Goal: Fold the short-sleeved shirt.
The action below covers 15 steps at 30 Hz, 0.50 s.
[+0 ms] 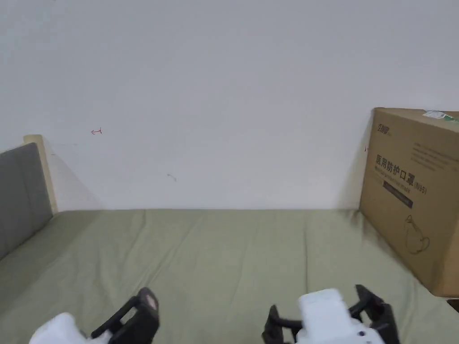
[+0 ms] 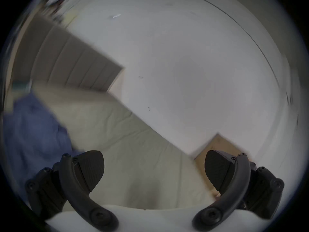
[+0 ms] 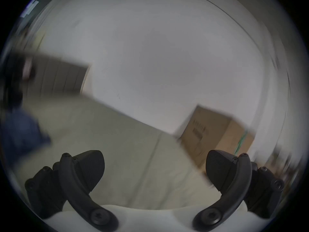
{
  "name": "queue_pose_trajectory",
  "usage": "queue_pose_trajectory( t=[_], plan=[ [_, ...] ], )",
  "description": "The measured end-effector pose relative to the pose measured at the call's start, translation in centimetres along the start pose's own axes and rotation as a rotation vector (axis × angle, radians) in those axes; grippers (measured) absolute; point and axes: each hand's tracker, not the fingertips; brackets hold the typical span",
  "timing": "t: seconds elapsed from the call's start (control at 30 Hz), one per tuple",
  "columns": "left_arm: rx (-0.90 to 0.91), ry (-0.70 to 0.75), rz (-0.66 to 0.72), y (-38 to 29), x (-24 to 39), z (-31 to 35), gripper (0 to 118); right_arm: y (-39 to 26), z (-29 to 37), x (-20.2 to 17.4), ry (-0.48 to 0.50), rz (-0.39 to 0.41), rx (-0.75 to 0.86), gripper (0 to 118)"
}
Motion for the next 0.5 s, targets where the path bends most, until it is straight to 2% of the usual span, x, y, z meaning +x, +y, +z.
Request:
queue_pose_trajectory(
  t=[0.03, 0.07, 0.1, 0.13, 0.17, 0.3, 0.4, 0.5],
  plan=[
    [-0.002, 0.015, -0.149, 0.5, 1.3, 0.1, 118, -0.1, 0.2, 1.0, 0.011, -0.114, 0.003, 118],
    [0.013, 0.000, -0.320, 0.5, 2.6, 0.3, 118, -0.5, 0.3, 1.8, -0.025, -0.191, 0.000, 118],
    [0.039, -0.014, -0.471, 0.3, 3.6, 0.6, 118, -0.7, 0.7, 1.7, -0.072, -0.218, -0.005, 118],
    [0.048, -0.019, -0.564, -0.1, 4.3, 0.8, 118, -1.3, 0.8, 2.1, -0.092, -0.223, -0.010, 118],
    [0.047, -0.026, -0.601, -0.3, 4.7, 1.0, 118, -1.8, 0.9, 2.4, -0.097, -0.202, -0.024, 118],
    [0.017, -0.103, -0.441, 0.4, 4.4, 1.5, 118, -1.4, 2.2, 1.7, -0.127, -0.094, 0.038, 118],
    [0.030, -0.067, -0.462, 0.6, 4.6, 1.7, 118, -0.4, 2.5, 1.7, -0.139, -0.031, 0.089, 118],
    [0.035, -0.083, -0.469, 1.1, 4.5, 2.1, 118, -0.1, 2.1, 2.0, -0.183, 0.065, 0.082, 118]
  ],
)
